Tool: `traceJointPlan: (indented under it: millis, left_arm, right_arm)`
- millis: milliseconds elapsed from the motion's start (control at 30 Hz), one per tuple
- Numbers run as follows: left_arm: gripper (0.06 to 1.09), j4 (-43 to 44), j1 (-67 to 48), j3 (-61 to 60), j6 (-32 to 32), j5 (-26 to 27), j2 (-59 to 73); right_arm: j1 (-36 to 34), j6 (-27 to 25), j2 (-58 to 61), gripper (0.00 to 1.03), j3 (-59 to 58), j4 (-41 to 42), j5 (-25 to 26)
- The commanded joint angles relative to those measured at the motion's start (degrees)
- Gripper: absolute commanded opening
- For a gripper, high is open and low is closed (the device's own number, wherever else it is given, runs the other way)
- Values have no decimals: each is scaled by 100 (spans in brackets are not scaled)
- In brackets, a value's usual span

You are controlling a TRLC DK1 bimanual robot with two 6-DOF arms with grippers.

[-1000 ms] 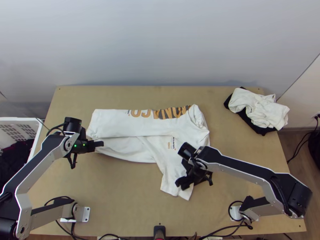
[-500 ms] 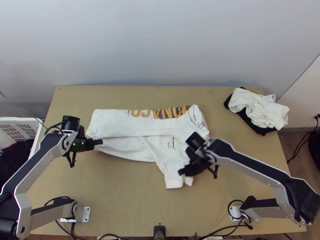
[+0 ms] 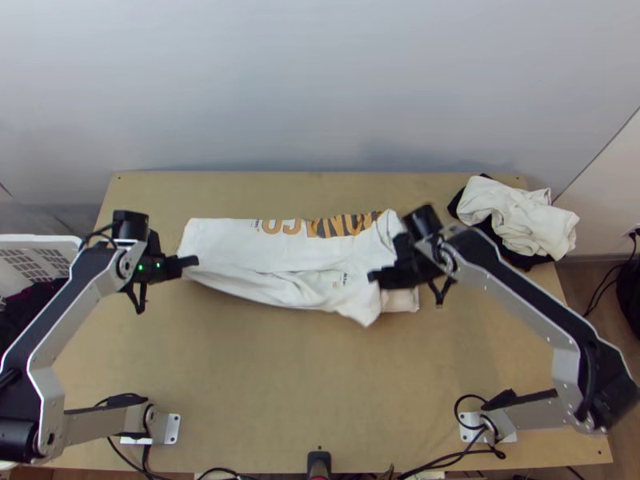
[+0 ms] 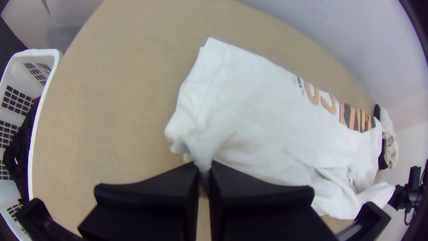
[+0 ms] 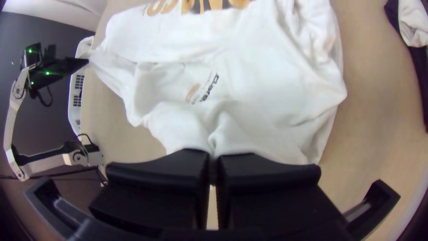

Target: Fold the t-shirt

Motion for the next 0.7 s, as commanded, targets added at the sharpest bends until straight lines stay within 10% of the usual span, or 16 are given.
traceJointPlan:
  millis: [0,667]
  left_arm:
    - [10,-29,131,957,-150,-4,520]
    - [10,-82,122,3497,-809,-4,2910]
  right_arm:
    - [-529,16,758,3,1254,15,4]
    - [-1144,8,3192,3,3759,59,742]
